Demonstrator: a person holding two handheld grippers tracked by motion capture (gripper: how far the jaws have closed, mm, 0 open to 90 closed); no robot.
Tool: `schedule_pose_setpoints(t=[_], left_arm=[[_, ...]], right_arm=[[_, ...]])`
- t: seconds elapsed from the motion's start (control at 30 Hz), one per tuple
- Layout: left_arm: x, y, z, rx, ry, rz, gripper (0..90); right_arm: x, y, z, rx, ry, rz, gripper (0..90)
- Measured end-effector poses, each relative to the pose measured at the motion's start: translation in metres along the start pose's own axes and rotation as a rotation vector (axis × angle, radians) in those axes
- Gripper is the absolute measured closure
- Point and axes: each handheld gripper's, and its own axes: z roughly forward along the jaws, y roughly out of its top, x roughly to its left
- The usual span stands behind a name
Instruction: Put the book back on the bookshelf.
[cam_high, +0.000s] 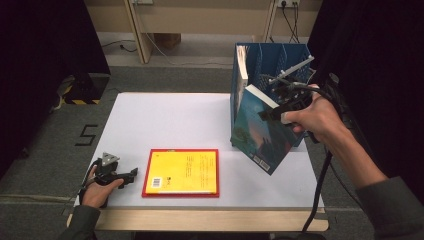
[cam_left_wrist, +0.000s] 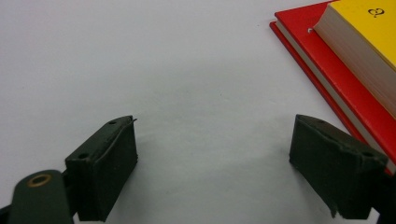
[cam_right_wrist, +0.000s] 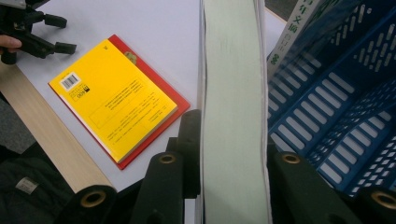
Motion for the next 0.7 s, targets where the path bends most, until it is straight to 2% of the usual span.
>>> schedule_pose_setpoints(t=[0.33, 0.37, 0.53, 0.6, 0.63, 0.7], left_arm=[[0.0, 0.0, 0.0, 0.002, 0.0, 0.0, 14.0], [0.0, 0.0, 0.0, 0.002, -0.001, 0.0, 14.0], [0.0, 0.0, 0.0, 0.001, -0.001, 0.0, 14.0], [0.0, 0.0, 0.0, 0.001, -0.001, 0.0, 14.0], [0.0, 0.0, 0.0, 0.001, -0.001, 0.0, 13.9], [0.0, 0.0, 0.0, 0.001, -0.001, -0.002, 13.9]], right_arm=[[-0.015, 0.02, -0.017, 0.012, -0.078, 0.019, 73.8], [-0.021, 0.024, -0.02, 0.005, -0.092, 0.034, 73.8], [-0.034, 0.032, -0.024, -0.018, -0.127, 0.067, 73.9], [-0.045, 0.036, -0.025, -0.025, -0.157, 0.084, 73.8], [-0.045, 0.036, -0.025, -0.025, -0.157, 0.084, 73.8], [-0.055, 0.042, -0.029, -0.042, -0.179, 0.1, 73.8]])
